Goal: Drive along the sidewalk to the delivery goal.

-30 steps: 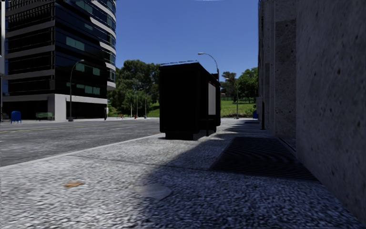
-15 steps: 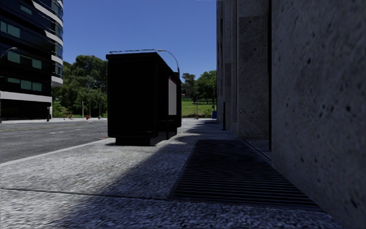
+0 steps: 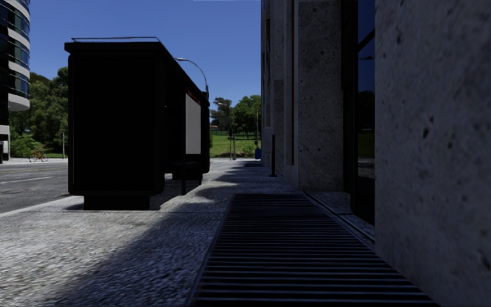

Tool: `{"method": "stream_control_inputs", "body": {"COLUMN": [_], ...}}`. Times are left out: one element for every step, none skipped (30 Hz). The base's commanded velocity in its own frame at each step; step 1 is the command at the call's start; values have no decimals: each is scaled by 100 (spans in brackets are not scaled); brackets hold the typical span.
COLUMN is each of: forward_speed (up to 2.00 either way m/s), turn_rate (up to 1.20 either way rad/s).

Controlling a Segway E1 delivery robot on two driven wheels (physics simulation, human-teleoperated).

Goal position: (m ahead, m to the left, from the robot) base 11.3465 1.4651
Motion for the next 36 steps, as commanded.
{"method": "stream_control_inputs", "body": {"forward_speed": [200, 200, 200, 200, 200, 200, 200, 200, 200, 200, 200, 200, 200, 200, 200, 200, 200, 200, 200, 200, 200, 200, 200, 200, 200, 200, 200, 200, 200, 200, 200, 200, 200, 200, 200, 200], "turn_rate": [0, 0, 0, 0, 0, 0, 0, 0, 0, 0, 0, 0, 0, 0, 0, 0, 0, 0, 0, 0, 0, 0, 0, 0, 0, 0, 0, 0, 0, 0, 0, 0, 0, 0, 0, 0]}}
